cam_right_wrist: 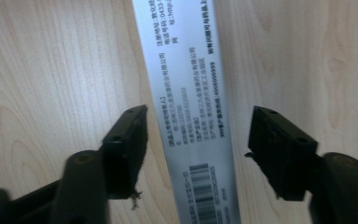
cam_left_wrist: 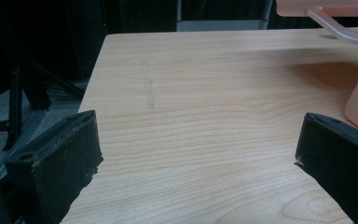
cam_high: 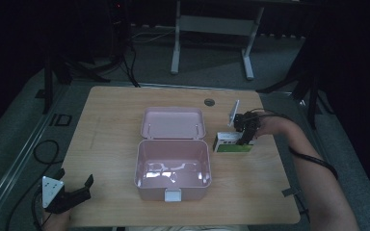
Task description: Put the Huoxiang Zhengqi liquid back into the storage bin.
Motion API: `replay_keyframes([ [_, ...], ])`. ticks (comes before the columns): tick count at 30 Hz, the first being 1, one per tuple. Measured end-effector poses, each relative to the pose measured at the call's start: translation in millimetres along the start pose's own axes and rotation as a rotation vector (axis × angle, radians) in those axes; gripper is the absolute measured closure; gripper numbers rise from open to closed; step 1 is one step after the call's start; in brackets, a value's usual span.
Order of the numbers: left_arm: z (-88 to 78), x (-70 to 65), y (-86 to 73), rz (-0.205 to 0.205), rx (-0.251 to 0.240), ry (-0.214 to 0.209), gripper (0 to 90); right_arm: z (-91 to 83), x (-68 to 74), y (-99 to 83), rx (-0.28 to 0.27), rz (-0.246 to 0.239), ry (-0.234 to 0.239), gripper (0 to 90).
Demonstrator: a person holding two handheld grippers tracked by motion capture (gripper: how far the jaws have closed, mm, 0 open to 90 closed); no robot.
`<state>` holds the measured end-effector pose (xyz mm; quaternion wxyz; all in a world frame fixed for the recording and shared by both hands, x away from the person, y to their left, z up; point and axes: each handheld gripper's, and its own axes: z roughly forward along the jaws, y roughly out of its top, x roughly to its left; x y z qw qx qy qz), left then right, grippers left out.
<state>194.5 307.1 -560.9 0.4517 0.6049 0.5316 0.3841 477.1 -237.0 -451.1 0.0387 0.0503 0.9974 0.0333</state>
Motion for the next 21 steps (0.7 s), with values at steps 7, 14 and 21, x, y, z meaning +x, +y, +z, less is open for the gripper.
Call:
replay_keyframes([
  [7, 0.3, 0.0, 0.2, 0.001, 0.004, -0.001, 0.2, 6.2, -1.3, 2.4, 0.011, -0.029, 0.009, 48.8],
  [14, 0.0, 0.6, 0.0, -0.004, 0.002, -0.004, 0.2, 12.1, 1.1, 7.8, 0.028, -0.060, 0.024, 57.4],
  [21, 0.1, 0.5, 0.1, -0.002, 0.003, -0.004, 0.3, 8.8, 5.6, 7.6, 0.031, -0.056, 0.068, 61.5],
])
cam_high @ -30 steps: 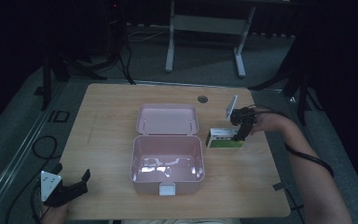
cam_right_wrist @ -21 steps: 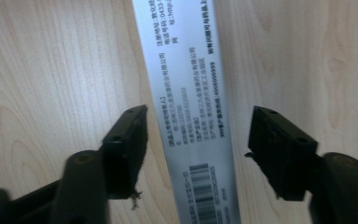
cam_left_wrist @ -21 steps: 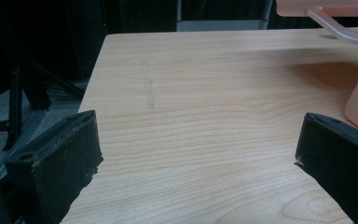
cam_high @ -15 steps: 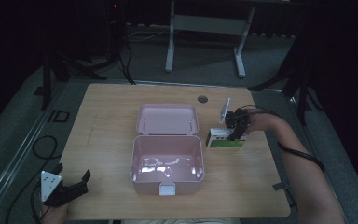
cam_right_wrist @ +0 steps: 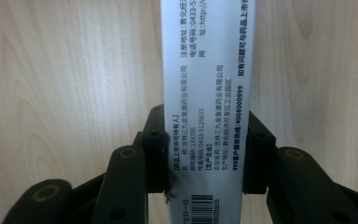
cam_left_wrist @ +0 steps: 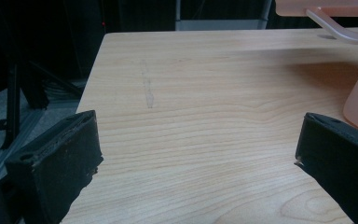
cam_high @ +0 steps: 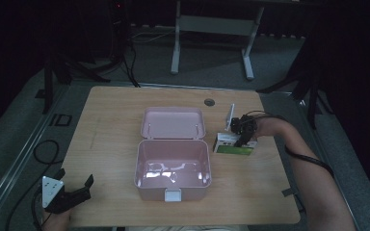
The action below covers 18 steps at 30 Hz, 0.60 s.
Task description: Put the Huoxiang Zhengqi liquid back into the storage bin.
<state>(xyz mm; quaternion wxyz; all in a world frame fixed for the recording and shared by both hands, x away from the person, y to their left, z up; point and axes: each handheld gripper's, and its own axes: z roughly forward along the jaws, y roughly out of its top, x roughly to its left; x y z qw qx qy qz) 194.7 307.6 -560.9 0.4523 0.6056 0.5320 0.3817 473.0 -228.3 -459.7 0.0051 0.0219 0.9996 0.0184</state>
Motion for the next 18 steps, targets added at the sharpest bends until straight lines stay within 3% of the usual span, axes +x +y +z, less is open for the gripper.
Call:
replay_keyframes([
  [4, 0.2, -0.3, 0.1, 0.001, 0.001, 0.000, 0.2, -2.0, 3.8, 0.3, -0.009, 0.020, 0.035, 61.6],
  [13, 0.1, -0.3, 0.1, 0.000, 0.002, -0.002, 0.3, -5.7, 16.2, -2.9, 0.006, 0.049, 0.054, 61.6],
  [18, 0.3, -0.6, 0.1, 0.000, 0.002, 0.000, 0.2, -7.0, 28.6, -9.4, 0.005, 0.033, 0.071, 61.8],
])
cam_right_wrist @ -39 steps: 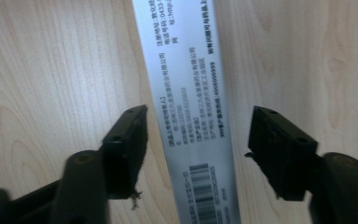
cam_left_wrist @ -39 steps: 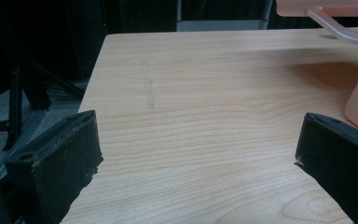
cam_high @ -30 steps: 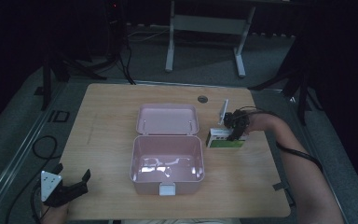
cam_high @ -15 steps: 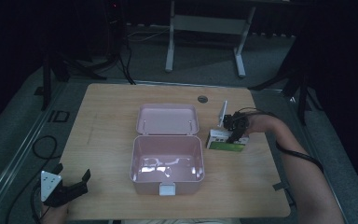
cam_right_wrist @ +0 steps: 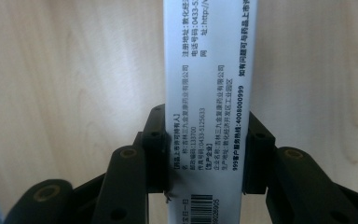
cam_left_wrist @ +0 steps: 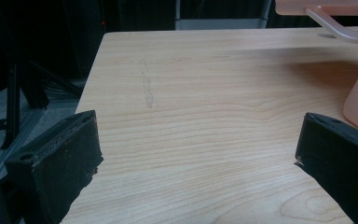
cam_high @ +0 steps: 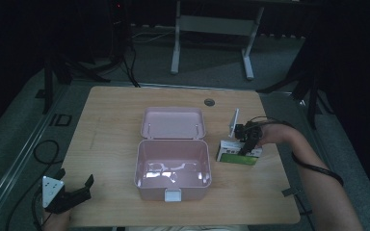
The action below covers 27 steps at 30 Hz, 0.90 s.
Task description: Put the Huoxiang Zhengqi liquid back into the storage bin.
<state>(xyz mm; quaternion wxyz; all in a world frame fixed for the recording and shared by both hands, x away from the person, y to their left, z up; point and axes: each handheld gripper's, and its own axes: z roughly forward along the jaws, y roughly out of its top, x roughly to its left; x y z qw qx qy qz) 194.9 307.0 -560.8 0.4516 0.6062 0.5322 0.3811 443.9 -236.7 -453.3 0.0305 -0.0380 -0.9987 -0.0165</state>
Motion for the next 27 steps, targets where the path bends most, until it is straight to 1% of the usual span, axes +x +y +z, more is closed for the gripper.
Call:
replay_keyframes([
  [1, 0.0, 0.0, 0.0, 0.000, 0.000, 0.000, 0.3, 0.0, 0.0, 0.0, 0.000, 0.000, 0.000, 61.8],
  [2, 0.0, -0.1, 0.0, -0.001, 0.001, 0.000, 0.3, 1.4, 5.3, -1.7, 0.010, -0.010, 0.011, 61.8],
  [3, 0.0, -0.1, 0.0, -0.001, 0.001, 0.000, 0.3, 1.4, 5.3, -1.7, 0.010, -0.010, 0.011, 61.8],
  [4, 0.0, -0.1, 0.0, 0.000, 0.001, -0.001, 0.2, 2.6, 10.9, -3.0, 0.019, -0.017, 0.012, 61.8],
  [5, 0.0, -0.1, 0.0, 0.000, 0.001, -0.001, 0.2, 2.6, 10.9, -3.0, 0.019, -0.017, 0.012, 61.8],
  [6, 0.0, -0.1, 0.0, 0.000, 0.001, -0.001, 0.3, 2.8, 15.8, -4.5, 0.016, -0.020, 0.008, 61.8],
  [7, 0.0, -0.1, 0.0, 0.000, 0.001, -0.001, 0.2, 2.8, 15.8, -4.5, 0.016, -0.020, 0.008, 61.8],
  [8, 0.0, 0.1, 0.0, -0.002, 0.001, -0.001, 0.3, 2.6, 20.1, -6.2, 0.010, -0.022, 0.010, 61.8],
  [9, 0.0, 0.1, 0.0, -0.002, 0.001, -0.001, 0.2, 2.6, 20.1, -6.2, 0.010, -0.022, 0.010, 61.8],
  [10, -0.1, 0.2, 0.0, -0.002, 0.000, -0.001, 0.3, 2.6, 25.0, -7.6, 0.008, -0.026, 0.008, 61.8],
  [11, -0.1, 0.2, 0.0, -0.002, 0.000, -0.001, 0.3, 2.6, 25.0, -7.6, 0.008, -0.026, 0.008, 61.8],
  [12, -0.1, 0.2, 0.0, -0.001, 0.000, -0.002, 0.2, 2.6, 30.7, -8.3, 0.011, -0.031, 0.007, 61.8],
  [13, -0.1, 0.2, 0.0, -0.001, 0.000, -0.002, 0.3, 2.6, 30.7, -8.3, 0.011, -0.031, 0.007, 61.8],
  [14, -0.1, 0.2, 0.0, -0.001, 0.000, -0.002, 0.3, 2.4, 36.0, -9.1, 0.008, -0.030, 0.013, 61.8],
  [15, -0.1, 0.2, 0.0, -0.001, 0.000, -0.002, 0.3, 2.4, 36.0, -9.1, 0.008, -0.030, 0.013, 61.8],
  [16, -0.1, 0.2, 0.0, -0.001, 0.000, -0.003, 0.3, 1.5, 41.9, -9.7, 0.009, -0.029, 0.004, 61.8],
  [17, -0.1, 0.2, 0.0, -0.001, 0.000, -0.003, 0.3, 1.5, 41.9, -9.7, 0.009, -0.029, 0.004, 61.8],
  [18, -0.1, 0.2, 0.0, -0.001, 0.000, -0.003, 0.2, 0.4, 46.8, -11.3, 0.010, -0.024, 0.000, 61.8],
  [19, -0.1, 0.2, 0.0, -0.001, 0.000, -0.003, 0.2, 0.4, 46.8, -11.3, 0.010, -0.024, 0.000, 61.8],
  [21, 0.0, 0.2, 0.0, -0.002, 0.002, -0.004, 0.3, -0.9, 53.9, -13.8, 0.014, -0.022, 0.000, 61.8],
  [22, 0.0, 0.2, 0.0, -0.002, 0.001, -0.004, 0.3, -0.9, 53.9, -13.8, 0.014, -0.022, 0.000, 61.8],
  [23, -0.1, 0.2, 0.0, -0.001, 0.000, -0.003, 0.2, -1.3, 58.3, -15.4, 0.011, -0.018, -0.003, 61.8],
  [27, 0.0, 0.2, 0.0, -0.005, 0.002, -0.005, 0.3, -0.6, 63.3, -18.1, 0.006, -0.014, 0.003, 61.8],
])
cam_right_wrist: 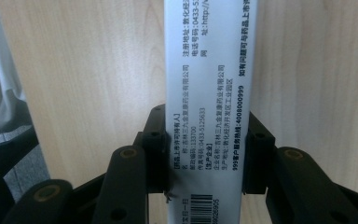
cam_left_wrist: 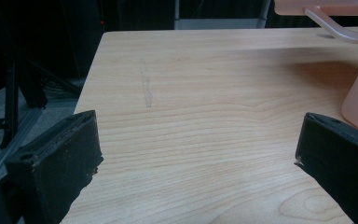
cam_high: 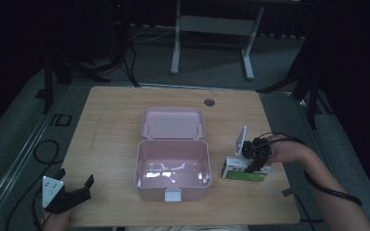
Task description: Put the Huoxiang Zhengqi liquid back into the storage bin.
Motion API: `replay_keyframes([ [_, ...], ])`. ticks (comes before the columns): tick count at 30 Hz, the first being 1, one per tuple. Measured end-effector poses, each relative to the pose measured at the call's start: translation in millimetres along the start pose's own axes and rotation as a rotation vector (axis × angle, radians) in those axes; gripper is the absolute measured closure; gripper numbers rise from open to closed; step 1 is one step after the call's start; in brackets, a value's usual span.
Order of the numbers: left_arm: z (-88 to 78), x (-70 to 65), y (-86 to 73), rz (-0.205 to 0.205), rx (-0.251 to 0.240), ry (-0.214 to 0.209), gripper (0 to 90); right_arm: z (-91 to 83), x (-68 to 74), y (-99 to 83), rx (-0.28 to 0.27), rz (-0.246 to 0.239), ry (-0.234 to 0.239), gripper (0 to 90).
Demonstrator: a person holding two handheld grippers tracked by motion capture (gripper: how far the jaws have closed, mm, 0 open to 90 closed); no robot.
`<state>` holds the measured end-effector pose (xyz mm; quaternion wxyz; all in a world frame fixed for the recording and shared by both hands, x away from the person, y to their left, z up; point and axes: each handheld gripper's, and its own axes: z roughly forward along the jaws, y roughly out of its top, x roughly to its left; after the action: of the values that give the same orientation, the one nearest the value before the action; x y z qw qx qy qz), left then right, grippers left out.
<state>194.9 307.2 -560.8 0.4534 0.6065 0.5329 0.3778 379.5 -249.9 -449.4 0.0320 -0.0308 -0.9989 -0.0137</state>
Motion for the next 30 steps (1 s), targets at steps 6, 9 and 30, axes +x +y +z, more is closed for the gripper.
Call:
replay_keyframes([
  [6, -0.2, 0.1, -0.1, 0.001, -0.002, -0.002, 0.3, 1.3, 9.6, -1.8, 0.020, -0.010, -0.009, 61.9],
  [9, -0.2, 0.2, -0.1, 0.001, -0.001, -0.003, 0.3, 0.5, 17.2, -2.5, 0.025, -0.003, -0.008, 61.8],
  [30, 0.2, -0.1, 0.1, 0.000, 0.002, -0.006, 0.3, -70.2, 34.5, 17.5, 0.013, -0.012, -0.036, 61.8],
])
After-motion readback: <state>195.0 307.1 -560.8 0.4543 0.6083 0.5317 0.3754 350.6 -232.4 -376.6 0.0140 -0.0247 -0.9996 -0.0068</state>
